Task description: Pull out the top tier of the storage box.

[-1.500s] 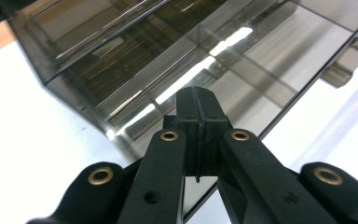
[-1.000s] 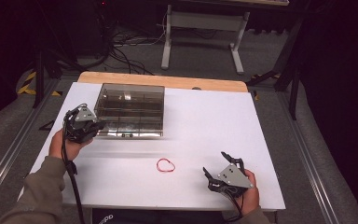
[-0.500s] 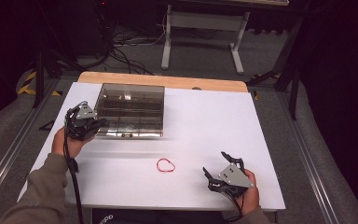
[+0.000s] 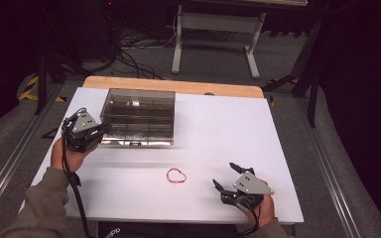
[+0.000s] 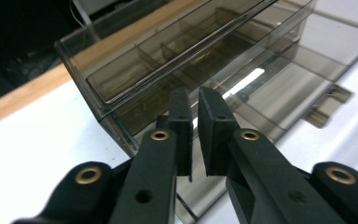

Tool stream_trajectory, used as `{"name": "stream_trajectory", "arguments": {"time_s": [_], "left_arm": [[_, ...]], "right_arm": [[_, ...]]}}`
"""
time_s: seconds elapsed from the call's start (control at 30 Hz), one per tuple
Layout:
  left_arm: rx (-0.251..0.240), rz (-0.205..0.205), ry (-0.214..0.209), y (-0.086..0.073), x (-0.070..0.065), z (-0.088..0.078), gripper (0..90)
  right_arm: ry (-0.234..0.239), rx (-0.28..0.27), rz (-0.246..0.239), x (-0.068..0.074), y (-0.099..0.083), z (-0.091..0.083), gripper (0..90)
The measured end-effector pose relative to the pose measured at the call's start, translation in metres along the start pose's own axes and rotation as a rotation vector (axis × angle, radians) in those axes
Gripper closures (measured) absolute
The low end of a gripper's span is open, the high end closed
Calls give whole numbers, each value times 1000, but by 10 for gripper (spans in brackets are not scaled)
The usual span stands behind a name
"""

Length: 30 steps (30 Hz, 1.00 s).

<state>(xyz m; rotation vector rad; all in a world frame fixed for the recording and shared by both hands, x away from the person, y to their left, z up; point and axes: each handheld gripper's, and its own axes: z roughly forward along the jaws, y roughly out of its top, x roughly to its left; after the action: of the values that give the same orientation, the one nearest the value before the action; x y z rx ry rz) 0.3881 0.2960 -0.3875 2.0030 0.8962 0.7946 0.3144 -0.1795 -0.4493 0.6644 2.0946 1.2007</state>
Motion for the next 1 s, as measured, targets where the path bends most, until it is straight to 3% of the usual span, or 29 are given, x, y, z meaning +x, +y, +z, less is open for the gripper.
{"name": "stream_trajectory", "arguments": {"time_s": [0.13, 0.3, 0.37, 0.43, 0.5, 0.53, 0.63, 0.7, 0.8, 0.87, 1.0], "left_arm": [[-60, 20, -14, -8, -11, -8, 774], [-93, 34, -17, -21, -24, -10, 659], [-100, 80, -39, -30, -35, -9, 613], [-111, 86, -37, -36, -42, -8, 551], [-117, 81, -33, -39, -45, -7, 411], [-125, 72, -35, -45, -50, -7, 399], [-87, 96, -65, -52, -55, -2, 307], [-67, 88, -94, -57, -59, 1, 213], [-58, 90, -96, -64, -65, 1, 119], [-60, 60, -88, -69, -69, -1, 90], [-73, 77, -107, -75, -74, -6, 64]], "right_arm": [[41, 3, 18, -2, 1, 3, 265], [79, 24, 36, -4, 3, 8, 281], [94, 18, 34, -5, 7, 11, 290], [129, 19, 53, -7, 10, 14, 293], [141, 23, 53, -7, 13, 20, 306], [149, 29, 49, -7, 15, 23, 306], [179, 35, 42, -4, 21, 34, 312], [190, 33, 29, -2, 25, 39, 301], [225, 41, 13, 2, 30, 46, 266], [252, 42, 12, 5, 31, 52, 242], [304, 57, -2, 13, 34, 65, 208]]}}
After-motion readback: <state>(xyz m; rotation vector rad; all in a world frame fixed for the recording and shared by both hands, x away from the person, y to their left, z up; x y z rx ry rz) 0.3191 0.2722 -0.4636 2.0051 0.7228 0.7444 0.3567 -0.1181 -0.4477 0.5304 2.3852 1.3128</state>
